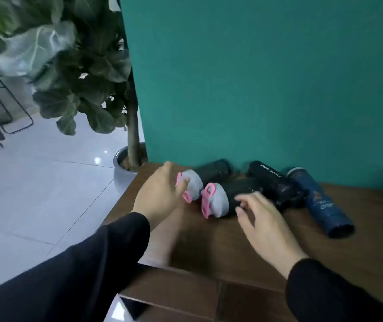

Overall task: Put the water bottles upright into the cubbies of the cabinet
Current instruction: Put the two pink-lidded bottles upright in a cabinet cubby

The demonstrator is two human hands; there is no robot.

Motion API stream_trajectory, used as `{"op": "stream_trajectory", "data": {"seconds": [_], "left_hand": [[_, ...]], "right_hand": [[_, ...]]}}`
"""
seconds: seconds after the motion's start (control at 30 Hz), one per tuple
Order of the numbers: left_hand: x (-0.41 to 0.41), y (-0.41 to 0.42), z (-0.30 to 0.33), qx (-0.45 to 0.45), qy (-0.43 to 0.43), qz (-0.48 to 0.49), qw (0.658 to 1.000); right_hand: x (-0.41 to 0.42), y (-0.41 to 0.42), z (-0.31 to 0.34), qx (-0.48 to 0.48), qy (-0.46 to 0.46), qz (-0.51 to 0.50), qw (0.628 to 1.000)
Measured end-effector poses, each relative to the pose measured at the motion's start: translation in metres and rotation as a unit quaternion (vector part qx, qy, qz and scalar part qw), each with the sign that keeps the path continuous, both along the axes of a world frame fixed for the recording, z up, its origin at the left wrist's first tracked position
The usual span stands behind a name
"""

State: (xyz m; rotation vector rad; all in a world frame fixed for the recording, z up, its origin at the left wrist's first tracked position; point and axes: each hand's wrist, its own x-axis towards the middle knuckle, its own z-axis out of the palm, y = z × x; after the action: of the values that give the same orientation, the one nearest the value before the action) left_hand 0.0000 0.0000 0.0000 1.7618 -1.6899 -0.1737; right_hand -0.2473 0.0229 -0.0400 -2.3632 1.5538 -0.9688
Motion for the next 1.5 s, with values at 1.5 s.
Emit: {"op": "stream_trajectory", "data": {"seconds": [1.5], "left_hand": [[0.106,0.198,0.048,0.004,-0.219,-0.306,0.927]], "right_hand": [[0.115,0.139,0.026,0.198,-0.018,0.217,0.956]]}}
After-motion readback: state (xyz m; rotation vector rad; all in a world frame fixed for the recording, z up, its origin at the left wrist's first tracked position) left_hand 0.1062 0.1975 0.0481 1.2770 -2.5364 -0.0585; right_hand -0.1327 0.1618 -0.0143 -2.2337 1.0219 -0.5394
